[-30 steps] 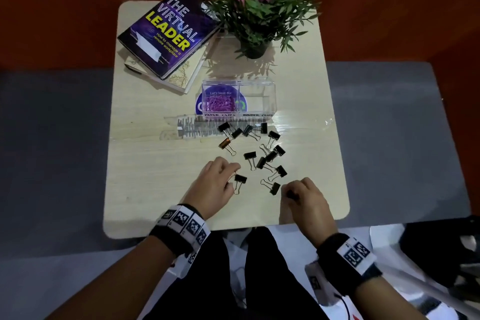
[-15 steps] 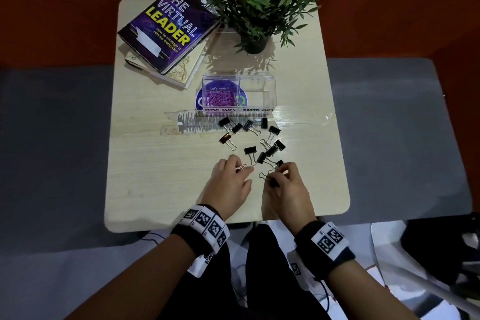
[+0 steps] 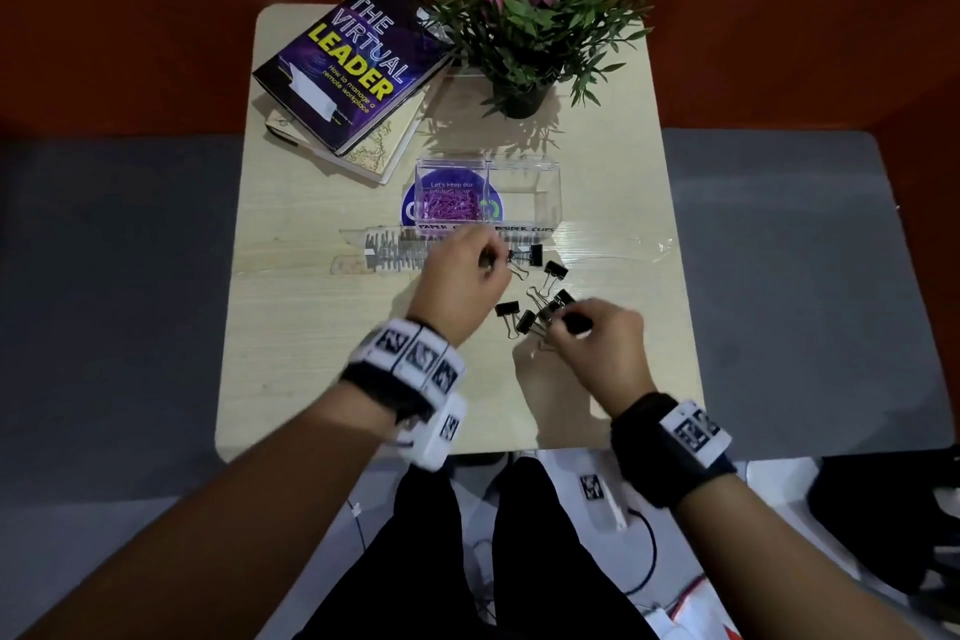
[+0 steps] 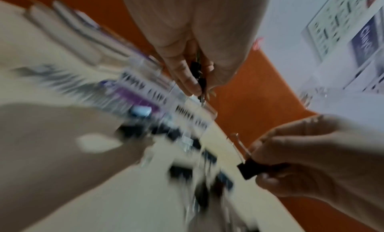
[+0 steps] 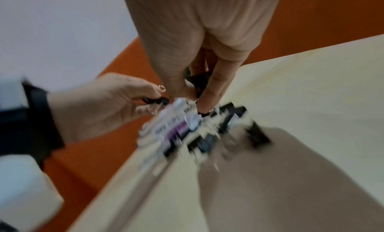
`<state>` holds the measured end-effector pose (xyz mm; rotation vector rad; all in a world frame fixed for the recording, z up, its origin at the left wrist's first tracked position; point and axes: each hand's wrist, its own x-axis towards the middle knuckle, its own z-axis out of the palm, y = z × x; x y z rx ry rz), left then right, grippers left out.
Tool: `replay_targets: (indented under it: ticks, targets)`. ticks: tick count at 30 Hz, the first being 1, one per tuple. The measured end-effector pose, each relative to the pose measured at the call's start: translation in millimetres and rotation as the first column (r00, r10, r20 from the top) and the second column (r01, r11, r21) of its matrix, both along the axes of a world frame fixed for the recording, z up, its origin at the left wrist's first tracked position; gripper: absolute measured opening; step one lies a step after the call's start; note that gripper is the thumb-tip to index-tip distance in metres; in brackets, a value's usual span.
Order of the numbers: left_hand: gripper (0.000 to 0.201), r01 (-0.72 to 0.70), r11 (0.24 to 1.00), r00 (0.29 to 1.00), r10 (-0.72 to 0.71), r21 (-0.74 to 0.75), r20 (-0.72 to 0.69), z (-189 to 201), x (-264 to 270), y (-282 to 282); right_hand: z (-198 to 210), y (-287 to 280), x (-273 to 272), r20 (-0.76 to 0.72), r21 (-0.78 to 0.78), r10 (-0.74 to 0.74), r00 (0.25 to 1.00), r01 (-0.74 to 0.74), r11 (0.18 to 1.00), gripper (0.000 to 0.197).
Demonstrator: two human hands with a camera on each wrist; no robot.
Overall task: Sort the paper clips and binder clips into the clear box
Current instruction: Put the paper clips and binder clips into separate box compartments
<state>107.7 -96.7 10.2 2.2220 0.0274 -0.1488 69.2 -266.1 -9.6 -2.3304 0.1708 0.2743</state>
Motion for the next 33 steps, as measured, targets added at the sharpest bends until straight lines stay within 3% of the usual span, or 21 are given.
replay_targets:
  ticks: [3, 6, 9, 11, 13, 16, 17, 19, 21, 23, 26, 30, 33]
  targets:
    - [0.007, -0.044, 0.999, 0.998, 0.043, 0.006, 0.043, 12, 48, -8, 33, 13, 46, 0.112, 0.074, -0.099, 0.989, 0.091, 0.993, 0.011]
    - [0.012, -0.038, 0.997, 0.999, 0.038, 0.065, 0.008, 14, 81, -13, 50, 30, 99, 0.226, 0.024, -0.097, 0.969, 0.094, 0.995, 0.016]
    - [0.015, -0.013, 0.994, 1.000, 0.016, 0.106, -0.022, 10, 87, -5, 44, 45, 131, 0.138, -0.091, 0.038, 0.990, -0.026, 0.995, 0.018]
    - [0.013, -0.028, 0.991, 0.997, 0.020, 0.129, 0.068, 6, 76, 7, 40, 46, 134, 0.090, -0.165, 0.120, 0.989, -0.104, 0.981, 0.023]
    - [0.012, 0.035, 0.980, 0.990, -0.061, 0.195, 0.128, 1, 52, 19, 36, 37, 122, 0.132, -0.167, 0.128, 0.983, -0.105, 0.980, 0.023]
    - [0.028, 0.287, 0.882, 0.952, -0.307, 0.374, -0.006, -12, 13, 37, 22, 16, 86, 0.103, -0.173, 0.127, 0.987, -0.108, 0.979, 0.016]
    - [0.043, 0.380, 0.827, 0.921, -0.380, 0.415, -0.085, -19, 5, 42, 14, 9, 74, 0.038, -0.195, 0.163, 0.986, -0.153, 0.969, 0.022]
    - [0.079, 0.511, 0.731, 0.859, -0.451, 0.453, -0.242, -31, 0, 50, -1, 0, 54, -0.126, -0.263, 0.292, 0.948, -0.316, 0.912, 0.058]
    - [0.097, 0.547, 0.700, 0.837, -0.447, 0.458, -0.317, -39, 3, 53, -12, -3, 47, -0.243, -0.305, 0.372, 0.896, -0.435, 0.847, 0.102]
    - [0.101, 0.540, 0.718, 0.840, -0.428, 0.440, -0.333, -41, 5, 49, -16, 2, 45, -0.252, -0.349, 0.388, 0.887, -0.457, 0.818, 0.118]
    - [0.090, 0.506, 0.782, 0.855, -0.399, 0.364, -0.333, -43, 7, 43, -20, 13, 46, -0.217, -0.372, 0.404, 0.889, -0.458, 0.807, 0.110]
    - [0.070, 0.478, 0.823, 0.864, -0.378, 0.308, -0.333, -46, 6, 38, -21, 20, 49, -0.175, -0.283, 0.390, 0.904, -0.426, 0.859, 0.073]
    - [0.046, 0.455, 0.832, 0.881, -0.368, 0.317, -0.298, -45, 6, 36, -21, 20, 52, -0.181, -0.258, 0.383, 0.906, -0.419, 0.870, 0.059]
